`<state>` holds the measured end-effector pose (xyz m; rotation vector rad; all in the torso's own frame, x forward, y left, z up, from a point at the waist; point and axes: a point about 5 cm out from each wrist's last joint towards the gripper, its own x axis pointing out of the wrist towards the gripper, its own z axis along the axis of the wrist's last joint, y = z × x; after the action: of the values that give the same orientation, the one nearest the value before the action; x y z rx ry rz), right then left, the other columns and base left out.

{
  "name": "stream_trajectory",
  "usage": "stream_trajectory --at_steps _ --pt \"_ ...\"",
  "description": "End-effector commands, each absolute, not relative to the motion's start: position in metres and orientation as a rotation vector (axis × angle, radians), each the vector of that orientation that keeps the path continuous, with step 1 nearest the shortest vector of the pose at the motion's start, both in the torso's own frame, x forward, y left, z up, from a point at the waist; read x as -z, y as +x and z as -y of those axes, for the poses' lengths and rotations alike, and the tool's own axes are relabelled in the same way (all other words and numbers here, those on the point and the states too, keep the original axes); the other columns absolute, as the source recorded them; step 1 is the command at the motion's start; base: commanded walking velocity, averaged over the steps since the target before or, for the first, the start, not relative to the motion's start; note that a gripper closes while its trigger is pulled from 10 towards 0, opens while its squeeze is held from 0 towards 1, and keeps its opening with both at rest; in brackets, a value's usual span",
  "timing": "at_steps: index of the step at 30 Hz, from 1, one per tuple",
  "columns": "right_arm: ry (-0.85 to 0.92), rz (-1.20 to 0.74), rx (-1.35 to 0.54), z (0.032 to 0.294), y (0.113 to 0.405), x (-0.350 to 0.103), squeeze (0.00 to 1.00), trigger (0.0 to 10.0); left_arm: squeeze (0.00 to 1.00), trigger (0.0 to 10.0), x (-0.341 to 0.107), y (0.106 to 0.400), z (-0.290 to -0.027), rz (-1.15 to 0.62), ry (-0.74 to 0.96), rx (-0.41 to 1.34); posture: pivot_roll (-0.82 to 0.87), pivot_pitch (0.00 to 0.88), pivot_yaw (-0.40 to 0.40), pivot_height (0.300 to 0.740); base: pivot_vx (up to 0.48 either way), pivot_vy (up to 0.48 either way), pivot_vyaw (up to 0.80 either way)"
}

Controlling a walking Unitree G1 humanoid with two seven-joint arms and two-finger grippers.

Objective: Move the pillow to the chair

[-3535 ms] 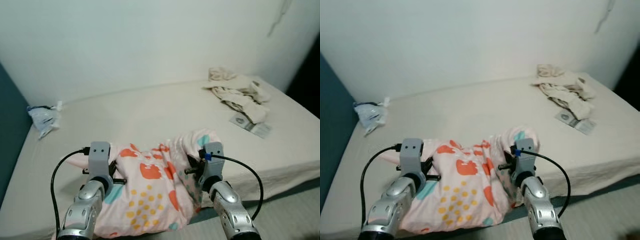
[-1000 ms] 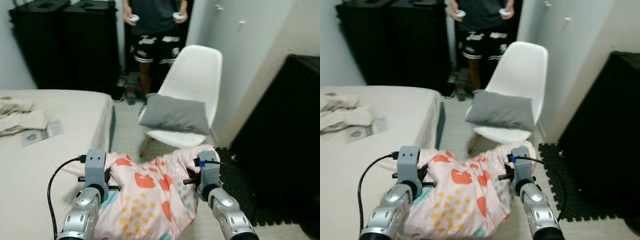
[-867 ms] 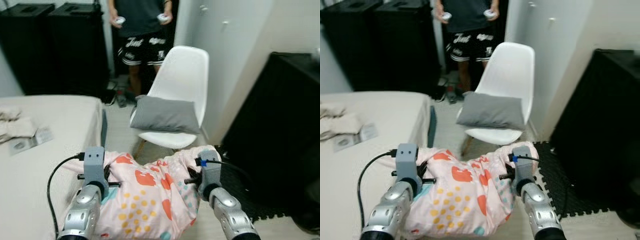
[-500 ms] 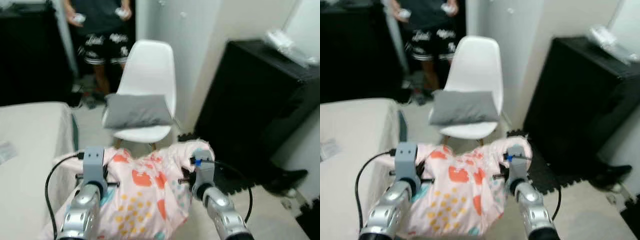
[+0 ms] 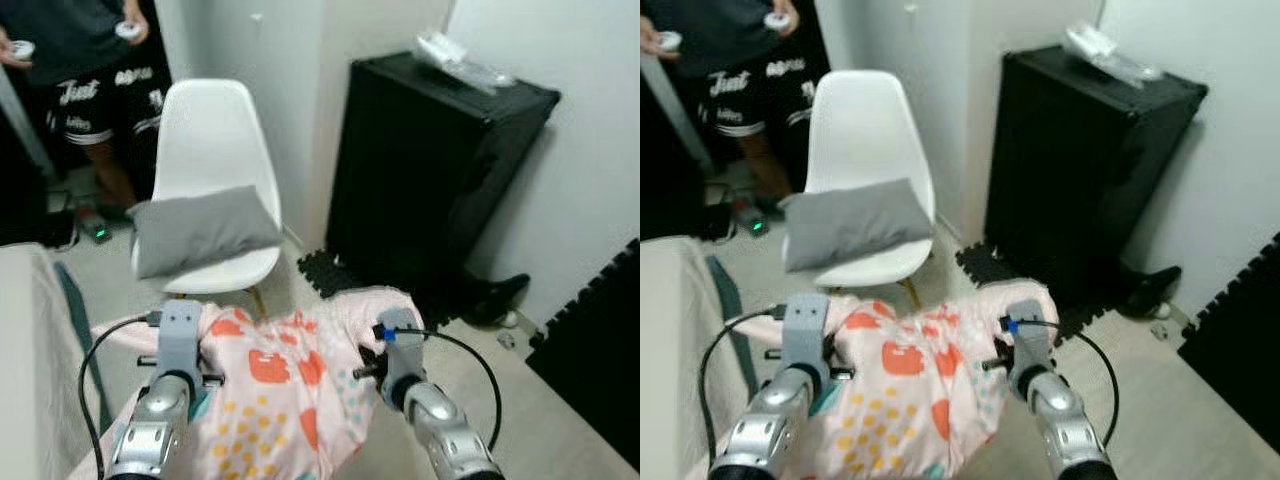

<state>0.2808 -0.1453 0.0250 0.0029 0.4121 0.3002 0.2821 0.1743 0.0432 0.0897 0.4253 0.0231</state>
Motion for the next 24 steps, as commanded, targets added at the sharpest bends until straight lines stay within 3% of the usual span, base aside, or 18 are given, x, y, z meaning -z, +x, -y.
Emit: stream_trajectory --at_steps 1,4,5,6,8,12,16,19,24 --pt "-0.004 -0.376 -0.363 0.138 0.278 -0.029 0.0 10.0 0.0 10.0 -0.051 0.287 -0.17 -0.386 0.032 -0.018 0.02 0.087 -0.005 0.74 0.0 0.0 -0.8" --pt "0.004 -0.383 -0.345 0.143 0.277 -0.027 0.0 10.0 0.0 10.0 -0.05 0.286 -0.167 -0.407 0.039 -0.029 0.02 0.067 0.005 0.74 0.0 0.0 -0.8" --pt "0.019 -0.378 -0.334 0.144 0.277 -0.028 0.0 10.0 0.0 10.0 -0.048 0.285 -0.164 -0.408 0.049 -0.005 0.01 0.1 0.002 0.74 0.0 0.0 -0.8" --pt "0.022 -0.384 -0.31 0.145 0.278 -0.03 0.0 10.0 0.0 10.0 -0.049 0.284 -0.162 -0.417 0.057 0.001 0.02 0.06 -0.031 0.74 0.0 0.0 -0.8" --pt "0.095 -0.358 -0.298 0.14 0.285 -0.038 0.0 10.0 0.0 10.0 -0.056 0.29 -0.158 -0.384 -0.003 0.008 0.01 0.096 -0.027 0.74 0.0 0.0 -0.8" --pt "0.064 -0.37 -0.342 0.135 0.285 -0.034 0.0 10.0 0.0 10.0 -0.054 0.292 -0.158 -0.382 -0.015 -0.034 0.02 0.063 -0.015 0.74 0.0 0.0 -0.8" --pt "0.047 -0.411 -0.329 0.138 0.286 -0.03 0.0 10.0 0.0 10.0 -0.052 0.29 -0.141 -0.395 0.035 0.038 0.05 0.069 -0.067 0.74 0.0 0.0 -0.8" --pt "0.097 -0.395 -0.348 0.13 0.289 -0.036 0.0 10.0 0.0 10.0 -0.059 0.291 -0.145 -0.371 0.004 0.033 0.04 0.104 -0.063 0.74 0.0 0.0 -0.8" --pt "0.018 -0.448 -0.431 0.124 0.28 -0.026 0.0 10.0 0.0 10.0 -0.047 0.282 -0.16 -0.42 -0.002 -0.031 0.01 0.067 -0.029 0.74 0.0 0.0 -0.8"
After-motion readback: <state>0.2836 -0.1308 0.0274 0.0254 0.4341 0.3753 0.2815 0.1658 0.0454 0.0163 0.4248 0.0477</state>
